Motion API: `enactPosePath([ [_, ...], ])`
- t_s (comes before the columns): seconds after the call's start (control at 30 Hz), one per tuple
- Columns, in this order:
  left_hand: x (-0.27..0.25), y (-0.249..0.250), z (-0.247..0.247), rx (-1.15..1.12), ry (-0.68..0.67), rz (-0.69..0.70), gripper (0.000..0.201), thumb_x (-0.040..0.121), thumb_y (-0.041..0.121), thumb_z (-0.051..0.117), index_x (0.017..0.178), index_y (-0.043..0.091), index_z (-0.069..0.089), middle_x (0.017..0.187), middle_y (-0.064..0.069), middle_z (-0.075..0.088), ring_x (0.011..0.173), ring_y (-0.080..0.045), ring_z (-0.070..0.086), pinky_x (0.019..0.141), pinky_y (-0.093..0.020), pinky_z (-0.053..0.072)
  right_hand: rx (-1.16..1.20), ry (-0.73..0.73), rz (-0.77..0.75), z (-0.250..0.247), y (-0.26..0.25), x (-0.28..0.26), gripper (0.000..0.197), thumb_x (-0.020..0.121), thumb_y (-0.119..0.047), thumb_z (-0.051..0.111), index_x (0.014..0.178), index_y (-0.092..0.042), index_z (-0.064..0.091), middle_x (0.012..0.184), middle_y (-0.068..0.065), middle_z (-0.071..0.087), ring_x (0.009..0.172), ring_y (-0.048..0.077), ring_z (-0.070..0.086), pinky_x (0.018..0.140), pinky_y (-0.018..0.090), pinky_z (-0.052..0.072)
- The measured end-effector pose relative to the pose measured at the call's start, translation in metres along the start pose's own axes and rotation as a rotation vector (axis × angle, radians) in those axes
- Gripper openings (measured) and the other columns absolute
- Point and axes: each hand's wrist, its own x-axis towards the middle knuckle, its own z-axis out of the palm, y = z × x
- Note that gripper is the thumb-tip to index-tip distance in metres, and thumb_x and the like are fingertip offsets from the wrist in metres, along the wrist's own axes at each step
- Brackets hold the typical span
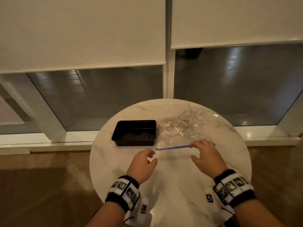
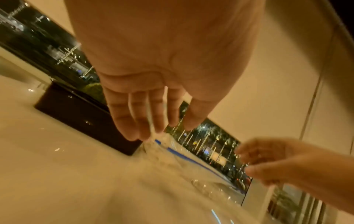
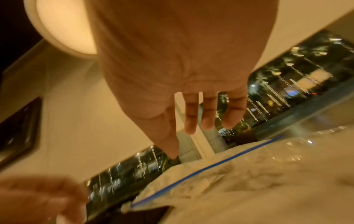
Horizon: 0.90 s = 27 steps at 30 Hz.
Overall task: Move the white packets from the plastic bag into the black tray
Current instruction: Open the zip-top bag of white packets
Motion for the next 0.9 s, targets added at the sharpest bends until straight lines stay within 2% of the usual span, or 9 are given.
enactPosePath([
  [0.07, 0.019, 0.002, 0.012, 0.031, -0.021, -0.091, 0.05, 0.095, 0.033, 0.064, 0.142, 0.023, 0.05, 0.134, 0.002, 0.057, 0.113, -0.017, 0.061, 0.099, -0.03, 0.048, -0.189, -0.053, -0.063, 0.008, -0.018, 0.011, 0.036, 0.085, -0.03, 0.069, 0.119, -0.037, 0.06, 0.12, -0.013, 0.052, 0.117, 0.013, 0.045, 0.096, 0.033, 0.045],
  [0.13, 0.035, 0.004, 0.025, -0.019, -0.05, -0.165, 0.06, 0.096, 0.034, 0.063, 0.15, 0.019, 0.041, 0.142, -0.004, 0.053, 0.125, -0.023, 0.056, 0.104, -0.032, 0.045, -0.253, -0.091, -0.085, 0.017, -0.035, 0.021, 0.037, 0.088, -0.032, 0.066, 0.122, -0.038, 0.056, 0.125, -0.014, 0.05, 0.123, 0.014, 0.042, 0.099, 0.036, 0.042],
  [0.2, 0.048, 0.0, 0.039, -0.193, -0.043, -0.269, 0.057, 0.096, 0.034, 0.063, 0.147, 0.014, 0.046, 0.133, -0.007, 0.06, 0.119, -0.025, 0.061, 0.102, -0.035, 0.049, -0.299, -0.115, -0.114, 0.028, -0.043, 0.03, 0.037, 0.089, -0.033, 0.064, 0.124, -0.039, 0.054, 0.127, -0.012, 0.05, 0.124, 0.015, 0.042, 0.1, 0.039, 0.04],
  [0.27, 0.056, 0.0, 0.049, -0.463, -0.006, -0.361, 0.04, 0.097, 0.028, 0.061, 0.131, 0.008, 0.061, 0.108, -0.009, 0.069, 0.095, -0.022, 0.068, 0.09, -0.042, 0.058, -0.33, -0.168, -0.138, 0.04, -0.049, 0.036, 0.038, 0.091, -0.035, 0.062, 0.128, -0.039, 0.053, 0.129, -0.01, 0.049, 0.125, 0.017, 0.043, 0.1, 0.041, 0.038],
  [0.33, 0.057, 0.006, 0.052, -0.575, 0.038, -0.37, 0.021, 0.1, 0.021, 0.057, 0.105, 0.008, 0.073, 0.094, -0.01, 0.074, 0.082, -0.019, 0.071, 0.074, -0.034, 0.059, -0.332, -0.197, -0.189, 0.051, -0.059, 0.038, 0.035, 0.092, -0.037, 0.059, 0.127, -0.039, 0.054, 0.128, -0.009, 0.051, 0.122, 0.018, 0.045, 0.099, 0.042, 0.038],
  [0.4, 0.055, 0.011, 0.052, -0.583, 0.051, -0.346, 0.024, 0.102, 0.021, 0.054, 0.092, 0.014, 0.075, 0.092, -0.006, 0.077, 0.083, -0.017, 0.073, 0.068, -0.031, 0.056, -0.31, -0.174, -0.231, 0.06, -0.064, 0.038, 0.027, 0.093, -0.038, 0.057, 0.12, -0.037, 0.057, 0.121, -0.009, 0.055, 0.117, 0.018, 0.048, 0.095, 0.042, 0.039],
  [0.63, 0.029, 0.012, 0.035, -0.529, 0.019, -0.304, 0.021, 0.102, 0.028, 0.053, 0.097, 0.017, 0.071, 0.093, 0.001, 0.076, 0.084, -0.017, 0.071, 0.069, -0.031, 0.054, -0.233, 0.075, -0.359, 0.074, -0.061, 0.016, 0.006, 0.085, -0.039, 0.072, 0.085, -0.033, 0.071, 0.081, -0.013, 0.065, 0.079, 0.013, 0.06, 0.072, 0.033, 0.044],
  [0.8, 0.009, 0.017, 0.03, -0.529, -0.032, -0.303, 0.022, 0.103, 0.029, 0.052, 0.099, 0.016, 0.069, 0.093, 0.0, 0.075, 0.081, -0.017, 0.073, 0.071, -0.032, 0.055, -0.195, 0.176, -0.382, 0.073, -0.06, -0.004, 0.009, 0.089, -0.037, 0.065, 0.088, -0.033, 0.072, 0.084, -0.014, 0.064, 0.083, 0.012, 0.057, 0.076, 0.034, 0.043],
  [0.9, 0.007, 0.023, 0.028, -0.473, -0.039, -0.25, 0.022, 0.102, 0.024, 0.052, 0.098, 0.012, 0.07, 0.089, 0.001, 0.074, 0.072, -0.008, 0.07, 0.064, -0.023, 0.052, -0.178, 0.206, -0.349, 0.067, -0.059, -0.016, 0.012, 0.09, -0.035, 0.06, 0.089, -0.031, 0.072, 0.087, -0.013, 0.064, 0.084, 0.013, 0.056, 0.077, 0.034, 0.041],
])
